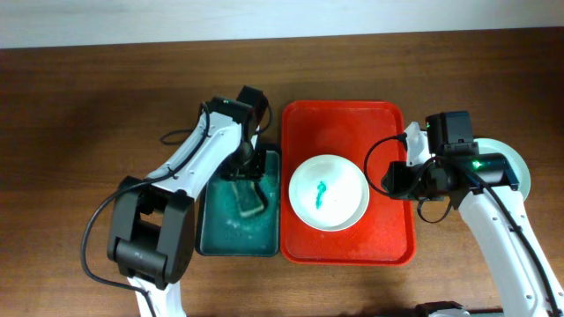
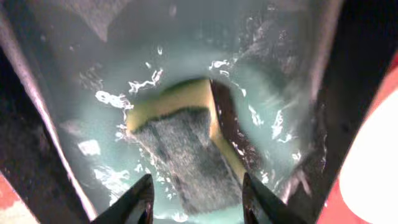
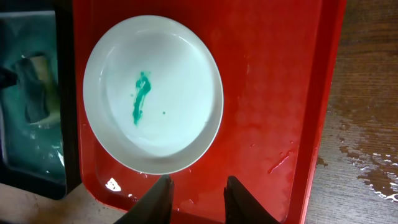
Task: Clean dirty plates on tray and stack at the side
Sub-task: 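Grasp the sponge in the water tray with the left gripper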
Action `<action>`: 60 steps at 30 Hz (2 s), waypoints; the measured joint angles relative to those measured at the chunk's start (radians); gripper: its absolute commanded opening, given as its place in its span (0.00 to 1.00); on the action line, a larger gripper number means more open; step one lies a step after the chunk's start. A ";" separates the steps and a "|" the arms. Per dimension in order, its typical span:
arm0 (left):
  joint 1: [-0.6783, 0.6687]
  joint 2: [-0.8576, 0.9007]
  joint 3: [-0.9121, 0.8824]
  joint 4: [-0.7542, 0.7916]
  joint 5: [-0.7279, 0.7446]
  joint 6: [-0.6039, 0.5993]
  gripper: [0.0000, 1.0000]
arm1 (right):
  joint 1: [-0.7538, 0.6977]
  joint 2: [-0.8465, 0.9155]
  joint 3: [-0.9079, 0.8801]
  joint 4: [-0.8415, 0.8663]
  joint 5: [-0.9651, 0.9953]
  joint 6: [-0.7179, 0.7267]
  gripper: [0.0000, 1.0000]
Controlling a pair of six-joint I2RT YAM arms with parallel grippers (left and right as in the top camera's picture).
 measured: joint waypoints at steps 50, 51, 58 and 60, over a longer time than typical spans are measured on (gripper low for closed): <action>-0.047 -0.120 0.024 0.041 -0.109 -0.023 0.00 | 0.000 0.301 0.000 0.095 -0.061 0.000 0.28; -0.047 -0.127 0.029 0.039 -0.109 -0.018 0.00 | 0.000 0.338 0.001 0.129 -0.068 -0.003 0.28; -0.046 -0.131 0.030 0.074 -0.011 0.034 0.00 | 0.000 0.525 0.001 0.229 -0.024 -0.011 0.14; -0.046 -0.131 0.030 0.091 0.013 0.045 0.00 | 0.000 0.529 0.001 0.236 -0.015 -0.016 0.08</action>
